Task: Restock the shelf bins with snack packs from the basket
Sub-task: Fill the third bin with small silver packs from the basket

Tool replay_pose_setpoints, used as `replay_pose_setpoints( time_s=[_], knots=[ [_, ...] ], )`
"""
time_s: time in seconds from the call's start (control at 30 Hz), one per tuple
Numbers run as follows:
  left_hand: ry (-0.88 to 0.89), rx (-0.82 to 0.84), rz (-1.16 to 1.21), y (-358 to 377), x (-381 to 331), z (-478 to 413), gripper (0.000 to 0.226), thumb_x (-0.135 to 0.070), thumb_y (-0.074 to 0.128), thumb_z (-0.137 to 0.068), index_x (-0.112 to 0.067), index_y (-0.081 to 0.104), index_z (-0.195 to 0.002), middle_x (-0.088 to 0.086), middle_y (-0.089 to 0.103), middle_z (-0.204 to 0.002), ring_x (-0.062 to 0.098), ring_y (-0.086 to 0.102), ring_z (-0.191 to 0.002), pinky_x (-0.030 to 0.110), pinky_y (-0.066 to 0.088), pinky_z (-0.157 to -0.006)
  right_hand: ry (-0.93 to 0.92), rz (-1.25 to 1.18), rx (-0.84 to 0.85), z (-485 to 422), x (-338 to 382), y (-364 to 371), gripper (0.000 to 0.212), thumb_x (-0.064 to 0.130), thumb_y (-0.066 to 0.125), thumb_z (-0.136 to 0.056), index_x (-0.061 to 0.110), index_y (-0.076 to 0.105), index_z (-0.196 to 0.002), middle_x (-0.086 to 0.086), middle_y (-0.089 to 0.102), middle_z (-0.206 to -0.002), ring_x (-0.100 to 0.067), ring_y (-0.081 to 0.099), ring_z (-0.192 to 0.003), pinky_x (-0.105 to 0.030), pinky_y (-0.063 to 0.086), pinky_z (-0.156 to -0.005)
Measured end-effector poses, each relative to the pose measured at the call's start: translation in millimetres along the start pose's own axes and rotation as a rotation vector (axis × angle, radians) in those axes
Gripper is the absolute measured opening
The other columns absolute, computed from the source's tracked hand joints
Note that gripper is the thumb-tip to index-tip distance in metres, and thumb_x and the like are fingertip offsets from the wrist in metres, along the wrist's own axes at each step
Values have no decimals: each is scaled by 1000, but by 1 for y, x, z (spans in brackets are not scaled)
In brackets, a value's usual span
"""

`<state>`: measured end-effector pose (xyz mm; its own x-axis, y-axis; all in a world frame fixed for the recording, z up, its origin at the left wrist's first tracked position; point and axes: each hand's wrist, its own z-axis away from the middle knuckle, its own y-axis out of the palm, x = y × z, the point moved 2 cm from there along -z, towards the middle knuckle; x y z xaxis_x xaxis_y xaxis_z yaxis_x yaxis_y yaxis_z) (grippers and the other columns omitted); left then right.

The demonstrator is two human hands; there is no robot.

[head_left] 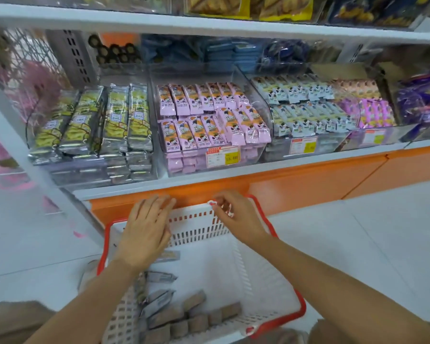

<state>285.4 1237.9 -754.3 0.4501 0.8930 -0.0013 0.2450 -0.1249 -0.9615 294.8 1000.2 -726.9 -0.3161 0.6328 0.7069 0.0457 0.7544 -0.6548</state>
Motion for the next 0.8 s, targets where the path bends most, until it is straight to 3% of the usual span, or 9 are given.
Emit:
replay_pose_setpoints(
  time_s=[0.07, 0.17, 0.37, 0.5, 0.8],
  knots=[
    [-73, 100, -20, 17, 23, 22, 55, -35, 46, -92, -8, 53, -139, 14, 52, -141, 35, 44, -133, 53, 30, -112, 59, 14, 102, 11, -10, 37, 16, 23, 62, -93, 20, 66, -108, 8, 58, -89, -3, 54, -75, -21, 47, -70],
    [-178, 190, -3, 39, 56, 50, 64, -42, 30, -95, -1, 52, -139, 20, 50, -144, 40, 44, -134, 55, 28, -111, 108, 59, 248, 22, -23, 87, 21, 25, 61, -93, 20, 63, -114, 7, 56, -95, -6, 52, -79, -26, 48, -76],
    [-271, 262, 34, 80, 91, 86, 74, -42, 30, -93, -1, 25, -154, 14, 20, -163, 32, 21, -149, 37, 4, -121, 210, 193, 491, 40, -50, 162, 27, 30, 58, -95, 21, 58, -121, 3, 58, -114, -7, 49, -90, -27, 48, -85],
    [-337, 219, 102, 88, 87, 89, 73, -43, 27, -96, -5, 12, -157, 8, 7, -166, 23, 3, -153, 45, 16, -122, 255, 235, 613, 49, -68, 199, 27, 29, 60, -95, 21, 57, -120, 1, 57, -118, -15, 55, -104, -27, 46, -87],
    [-373, 231, 138, 87, 84, 89, 69, -38, 32, -99, -5, 14, -157, 8, 6, -166, 23, 3, -153, 47, 20, -121, 386, 357, 848, 69, -89, 272, 48, 29, 56, -95, 17, 42, -139, -7, 50, -133, -26, 50, -118, -37, 47, -92]
  ],
)
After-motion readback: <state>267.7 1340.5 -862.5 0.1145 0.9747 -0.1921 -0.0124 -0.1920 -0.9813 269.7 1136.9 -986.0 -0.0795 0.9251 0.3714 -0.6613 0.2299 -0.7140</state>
